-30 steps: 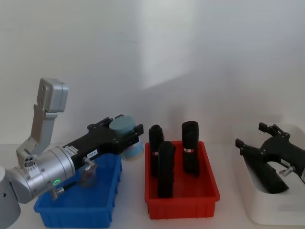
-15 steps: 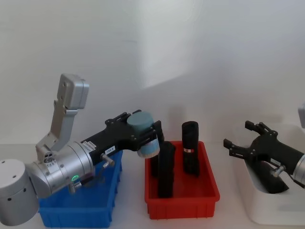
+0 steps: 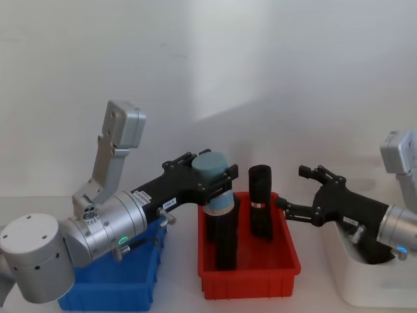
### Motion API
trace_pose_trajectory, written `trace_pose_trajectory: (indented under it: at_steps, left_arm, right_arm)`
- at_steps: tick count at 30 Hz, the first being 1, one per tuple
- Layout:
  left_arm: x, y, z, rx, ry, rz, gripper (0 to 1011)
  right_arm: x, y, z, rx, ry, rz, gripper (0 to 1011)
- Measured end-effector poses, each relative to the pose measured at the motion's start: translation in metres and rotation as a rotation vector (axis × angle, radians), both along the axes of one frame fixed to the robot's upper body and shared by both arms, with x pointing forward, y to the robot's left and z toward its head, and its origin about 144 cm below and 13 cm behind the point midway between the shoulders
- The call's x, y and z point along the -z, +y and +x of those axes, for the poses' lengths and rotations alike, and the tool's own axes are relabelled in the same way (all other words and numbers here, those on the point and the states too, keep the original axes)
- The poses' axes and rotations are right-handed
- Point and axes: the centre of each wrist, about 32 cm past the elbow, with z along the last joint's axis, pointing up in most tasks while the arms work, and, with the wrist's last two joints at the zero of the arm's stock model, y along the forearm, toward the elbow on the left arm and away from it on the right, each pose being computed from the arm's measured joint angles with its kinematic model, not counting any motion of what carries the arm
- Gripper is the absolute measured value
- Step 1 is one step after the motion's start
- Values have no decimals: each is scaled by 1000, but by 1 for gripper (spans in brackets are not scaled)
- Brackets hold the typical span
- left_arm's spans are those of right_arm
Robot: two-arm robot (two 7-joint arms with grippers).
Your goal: Pick the cotton swabs from the blue box and place them into the white box.
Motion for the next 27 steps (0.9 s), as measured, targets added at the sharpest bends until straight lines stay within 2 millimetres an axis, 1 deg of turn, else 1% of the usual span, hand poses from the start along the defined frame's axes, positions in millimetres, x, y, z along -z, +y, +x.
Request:
trace_pose_trajectory:
  at_steps: [6, 12, 27]
  left_arm:
    - [0, -4, 2, 3, -4, 4, 706]
    - [0, -7, 3, 6, -12, 8, 706]
    - [-2, -14, 4, 3, -31, 15, 706]
  right_arm:
    - [-5, 9, 4, -83, -2, -18, 1002]
    - [-8, 15, 2, -134, 0, -35, 1002]
    - [-15, 18, -6, -181, 12, -63, 1002]
